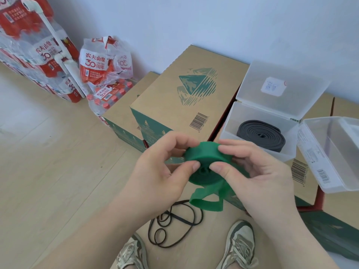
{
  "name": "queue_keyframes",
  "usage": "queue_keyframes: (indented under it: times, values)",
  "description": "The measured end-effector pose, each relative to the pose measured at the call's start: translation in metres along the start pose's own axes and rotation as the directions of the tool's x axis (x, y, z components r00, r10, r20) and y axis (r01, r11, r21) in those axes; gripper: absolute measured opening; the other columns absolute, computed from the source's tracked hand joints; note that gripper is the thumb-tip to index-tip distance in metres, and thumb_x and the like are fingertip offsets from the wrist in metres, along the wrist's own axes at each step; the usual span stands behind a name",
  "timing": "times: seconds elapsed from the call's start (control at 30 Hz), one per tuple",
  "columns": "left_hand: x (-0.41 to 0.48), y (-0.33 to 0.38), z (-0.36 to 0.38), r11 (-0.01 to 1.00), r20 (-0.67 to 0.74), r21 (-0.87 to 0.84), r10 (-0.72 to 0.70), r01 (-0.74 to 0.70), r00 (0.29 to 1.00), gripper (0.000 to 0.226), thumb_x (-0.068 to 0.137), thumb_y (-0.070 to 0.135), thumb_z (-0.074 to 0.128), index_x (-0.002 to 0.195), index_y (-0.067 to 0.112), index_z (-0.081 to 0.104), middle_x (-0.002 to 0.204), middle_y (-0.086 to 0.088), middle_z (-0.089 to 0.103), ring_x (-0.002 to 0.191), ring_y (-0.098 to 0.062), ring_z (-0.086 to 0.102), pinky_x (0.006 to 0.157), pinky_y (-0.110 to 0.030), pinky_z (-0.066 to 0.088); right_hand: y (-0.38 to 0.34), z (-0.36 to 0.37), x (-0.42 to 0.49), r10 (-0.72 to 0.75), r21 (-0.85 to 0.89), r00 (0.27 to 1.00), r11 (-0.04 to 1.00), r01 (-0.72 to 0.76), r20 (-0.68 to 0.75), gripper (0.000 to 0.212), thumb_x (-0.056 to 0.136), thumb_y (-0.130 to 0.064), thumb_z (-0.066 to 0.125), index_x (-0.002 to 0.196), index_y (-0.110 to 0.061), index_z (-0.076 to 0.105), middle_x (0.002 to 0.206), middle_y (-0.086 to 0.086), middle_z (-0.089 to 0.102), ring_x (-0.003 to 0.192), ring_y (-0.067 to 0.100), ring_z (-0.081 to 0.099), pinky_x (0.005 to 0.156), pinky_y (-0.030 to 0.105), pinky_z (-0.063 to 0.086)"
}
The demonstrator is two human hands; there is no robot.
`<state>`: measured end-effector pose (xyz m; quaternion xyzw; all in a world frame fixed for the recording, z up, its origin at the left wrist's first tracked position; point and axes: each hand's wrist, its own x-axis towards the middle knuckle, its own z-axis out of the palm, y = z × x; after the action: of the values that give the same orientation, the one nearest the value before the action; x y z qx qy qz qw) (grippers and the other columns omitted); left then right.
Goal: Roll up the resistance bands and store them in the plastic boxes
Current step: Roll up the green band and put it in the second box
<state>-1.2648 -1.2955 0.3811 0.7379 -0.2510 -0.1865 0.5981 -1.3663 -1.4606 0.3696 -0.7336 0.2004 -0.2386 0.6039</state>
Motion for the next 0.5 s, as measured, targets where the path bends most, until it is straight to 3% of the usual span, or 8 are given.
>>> queue_keyframes:
  times: [0.13,0.3,0.43,0.5]
  values:
    - [0.003,0.002,-0.005,0.983,-0.026,-0.176,-0.048,0.042,0.999,0.037,0.086,0.002,0.079,0.113,0.027,0.073,0.107,0.004,0.077,0.100,-0.018,0.072,0.081,-0.030,0.061,-0.011,0.000,0.003,0.074,0.202,0.997,0.977,-0.069,-0.017,0.019,0.078,-0.015,0.075,0.096,-0.020,0.080,0.105,-0.003,0.080,0.098,0.009,0.076,0.080,0.016,0.058]
    - [0.002,0.004,-0.001,0.914,0.008,-0.372,-0.170,0.160,0.985,0.035,0.074,0.012,0.080,0.108,0.024,0.078,0.103,-0.002,0.080,0.095,-0.019,0.074,0.079,-0.027,0.058,-0.010,-0.002,0.004,0.043,0.170,0.999,0.984,-0.046,0.023,0.023,0.087,-0.011,0.069,0.101,-0.025,0.079,0.111,-0.005,0.079,0.106,0.011,0.073,0.090,0.019,0.057]
    - [0.000,0.002,0.000,0.975,0.034,-0.166,-0.144,0.148,0.989,0.028,0.076,0.011,0.087,0.099,0.023,0.079,0.101,0.000,0.080,0.097,-0.019,0.076,0.079,-0.040,0.064,-0.001,-0.006,0.002,0.027,0.057,1.000,0.998,-0.027,0.007,0.035,0.094,0.003,0.067,0.099,-0.029,0.080,0.107,-0.007,0.079,0.105,0.017,0.074,0.091,0.036,0.060]
    - [0.000,0.001,0.001,0.987,0.028,-0.023,-0.159,0.160,0.987,0.019,0.073,0.016,0.090,0.087,0.020,0.078,0.101,0.007,0.079,0.092,-0.016,0.078,0.079,-0.031,0.064,0.004,-0.004,0.000,-0.062,-0.090,0.997,0.994,0.066,0.041,0.037,0.092,0.005,0.069,0.098,-0.029,0.080,0.109,-0.013,0.077,0.109,0.015,0.072,0.093,0.031,0.057]
